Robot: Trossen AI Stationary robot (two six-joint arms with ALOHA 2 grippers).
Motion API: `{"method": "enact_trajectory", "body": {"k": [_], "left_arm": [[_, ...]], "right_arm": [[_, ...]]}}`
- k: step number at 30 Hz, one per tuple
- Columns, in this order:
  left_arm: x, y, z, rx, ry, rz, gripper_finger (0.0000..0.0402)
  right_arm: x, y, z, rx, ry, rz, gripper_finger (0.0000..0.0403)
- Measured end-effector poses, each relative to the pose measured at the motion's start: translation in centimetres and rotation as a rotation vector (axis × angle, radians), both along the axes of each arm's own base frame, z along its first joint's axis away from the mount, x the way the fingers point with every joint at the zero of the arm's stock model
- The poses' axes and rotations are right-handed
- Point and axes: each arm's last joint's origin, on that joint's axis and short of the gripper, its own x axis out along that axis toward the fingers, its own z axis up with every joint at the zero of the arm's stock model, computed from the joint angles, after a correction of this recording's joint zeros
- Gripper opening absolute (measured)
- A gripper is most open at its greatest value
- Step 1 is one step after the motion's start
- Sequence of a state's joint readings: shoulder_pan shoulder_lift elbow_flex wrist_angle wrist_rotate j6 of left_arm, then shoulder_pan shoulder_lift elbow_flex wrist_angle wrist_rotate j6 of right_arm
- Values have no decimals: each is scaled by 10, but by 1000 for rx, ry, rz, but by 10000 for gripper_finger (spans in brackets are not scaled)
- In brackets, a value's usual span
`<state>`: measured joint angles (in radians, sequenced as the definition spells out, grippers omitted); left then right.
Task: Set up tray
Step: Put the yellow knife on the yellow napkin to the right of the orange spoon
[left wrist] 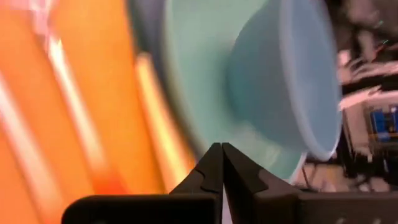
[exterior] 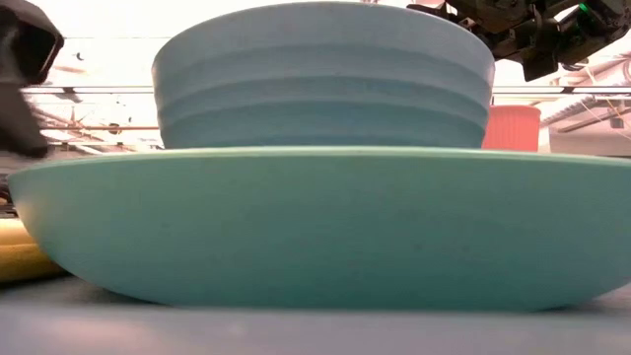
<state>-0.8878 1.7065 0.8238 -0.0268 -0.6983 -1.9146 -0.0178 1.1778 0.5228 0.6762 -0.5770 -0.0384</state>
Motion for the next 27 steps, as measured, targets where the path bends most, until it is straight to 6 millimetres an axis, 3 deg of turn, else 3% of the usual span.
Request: {"method": "enact_trajectory", "body": {"k": [5, 11, 17, 21, 27], "left_arm": [[1, 3, 4, 194, -118, 52, 16], [7, 7, 5, 301, -85, -42, 20], [19, 9, 11, 289, -156, -18, 4], [19, 6, 19, 437, -245, 29, 3], [14, 2, 22, 702, -241, -15, 4]], "right_arm": [[0, 0, 0, 2, -1, 0, 155], [0, 0, 1, 25, 0, -1, 155], [0, 0, 1, 44, 12, -2, 155], [0, 0, 1, 41, 11, -2, 155], [0, 0, 1, 39, 18, -2, 155]]}}
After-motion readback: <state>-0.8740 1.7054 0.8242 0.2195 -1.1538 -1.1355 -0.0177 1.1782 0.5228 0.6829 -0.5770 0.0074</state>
